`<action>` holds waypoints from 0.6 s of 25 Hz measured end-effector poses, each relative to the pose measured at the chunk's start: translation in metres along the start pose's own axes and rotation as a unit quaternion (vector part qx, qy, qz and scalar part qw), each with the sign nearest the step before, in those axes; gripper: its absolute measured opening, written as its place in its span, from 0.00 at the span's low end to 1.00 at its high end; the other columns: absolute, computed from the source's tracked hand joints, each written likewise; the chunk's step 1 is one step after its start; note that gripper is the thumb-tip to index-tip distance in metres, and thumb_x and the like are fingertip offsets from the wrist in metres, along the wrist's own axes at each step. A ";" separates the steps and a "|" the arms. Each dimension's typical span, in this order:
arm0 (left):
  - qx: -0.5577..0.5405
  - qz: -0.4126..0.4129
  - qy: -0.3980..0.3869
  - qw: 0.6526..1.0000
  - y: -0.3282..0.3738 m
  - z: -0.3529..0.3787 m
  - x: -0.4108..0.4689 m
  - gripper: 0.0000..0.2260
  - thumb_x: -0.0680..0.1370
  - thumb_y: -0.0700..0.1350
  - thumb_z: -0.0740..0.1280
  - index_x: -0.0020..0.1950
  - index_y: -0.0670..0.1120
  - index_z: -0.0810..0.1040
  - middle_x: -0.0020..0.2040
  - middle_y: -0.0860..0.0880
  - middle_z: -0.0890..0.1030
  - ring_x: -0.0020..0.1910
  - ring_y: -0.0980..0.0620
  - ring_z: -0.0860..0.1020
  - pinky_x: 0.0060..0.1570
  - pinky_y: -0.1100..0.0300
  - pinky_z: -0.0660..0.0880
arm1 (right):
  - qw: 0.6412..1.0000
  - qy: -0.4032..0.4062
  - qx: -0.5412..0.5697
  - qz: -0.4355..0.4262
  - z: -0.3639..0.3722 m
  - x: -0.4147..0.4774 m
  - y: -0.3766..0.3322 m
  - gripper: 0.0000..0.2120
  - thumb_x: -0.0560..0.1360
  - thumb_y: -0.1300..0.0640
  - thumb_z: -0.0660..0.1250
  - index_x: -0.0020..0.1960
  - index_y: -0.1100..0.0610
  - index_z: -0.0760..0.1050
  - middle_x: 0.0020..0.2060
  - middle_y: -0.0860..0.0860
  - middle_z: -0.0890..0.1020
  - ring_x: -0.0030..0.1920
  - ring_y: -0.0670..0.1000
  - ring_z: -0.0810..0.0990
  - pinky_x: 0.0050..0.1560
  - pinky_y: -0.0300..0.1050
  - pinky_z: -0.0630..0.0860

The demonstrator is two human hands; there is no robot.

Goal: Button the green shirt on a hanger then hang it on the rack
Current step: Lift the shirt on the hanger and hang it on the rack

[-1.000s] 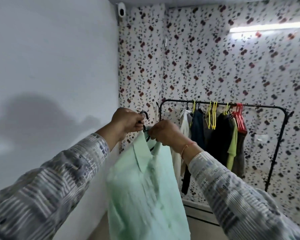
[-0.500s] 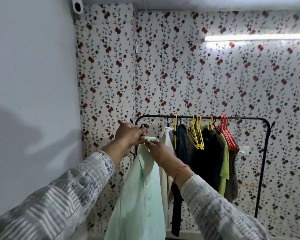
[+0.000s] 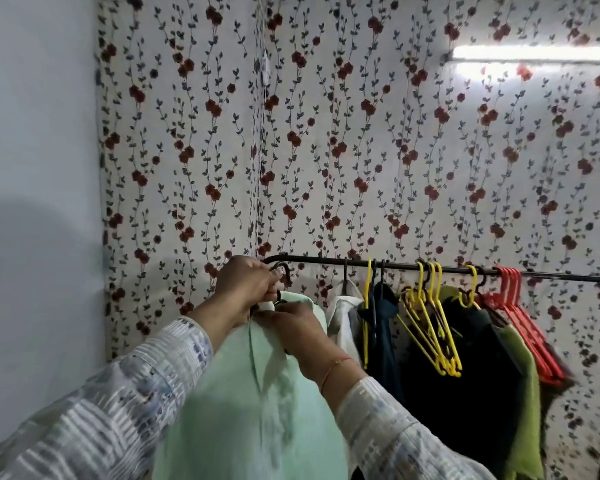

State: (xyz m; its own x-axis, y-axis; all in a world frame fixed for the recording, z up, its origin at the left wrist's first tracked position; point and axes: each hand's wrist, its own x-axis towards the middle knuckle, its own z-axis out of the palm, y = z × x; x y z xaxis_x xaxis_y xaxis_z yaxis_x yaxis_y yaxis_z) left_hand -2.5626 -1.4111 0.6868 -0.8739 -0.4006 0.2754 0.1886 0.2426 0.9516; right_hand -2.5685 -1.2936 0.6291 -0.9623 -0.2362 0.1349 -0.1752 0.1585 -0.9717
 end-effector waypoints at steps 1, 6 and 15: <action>0.017 0.000 0.003 1.000 -0.007 0.003 0.022 0.06 0.78 0.41 0.78 0.50 0.40 0.86 0.38 0.43 0.89 0.35 0.46 0.87 0.48 0.46 0.88 | 1.000 -0.007 0.004 0.001 0.005 0.024 0.006 0.08 0.71 0.51 0.78 0.42 0.55 0.84 0.35 0.49 0.84 0.35 0.49 0.80 0.33 0.38 0.72; 0.069 -0.020 -0.004 0.997 -0.038 0.004 0.105 0.05 0.78 0.40 0.77 0.50 0.38 0.85 0.39 0.40 0.88 0.30 0.47 0.85 0.35 0.52 0.85 | 1.000 -0.017 0.013 0.005 0.028 0.104 0.020 0.06 0.76 0.62 0.74 0.42 0.55 0.81 0.32 0.49 0.79 0.28 0.43 0.76 0.29 0.34 0.70; 0.197 -0.094 -0.268 0.938 -0.044 -0.058 0.210 0.06 0.79 0.38 0.75 0.51 0.35 0.87 0.43 0.37 0.89 0.38 0.44 0.87 0.38 0.54 0.85 | 0.996 -0.039 0.040 0.070 0.087 0.173 0.043 0.10 0.74 0.53 0.72 0.55 0.52 0.83 0.46 0.48 0.84 0.43 0.47 0.82 0.47 0.42 0.81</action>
State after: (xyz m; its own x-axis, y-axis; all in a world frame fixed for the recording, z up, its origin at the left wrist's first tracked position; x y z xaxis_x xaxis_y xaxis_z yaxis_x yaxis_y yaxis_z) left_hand -2.7285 -1.5575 0.7107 -0.9948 0.0075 -0.1019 -0.0801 0.5630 0.8226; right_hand -2.7238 -1.4112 0.5941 -0.9567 -0.2907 -0.0142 -0.0210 0.1177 -0.9928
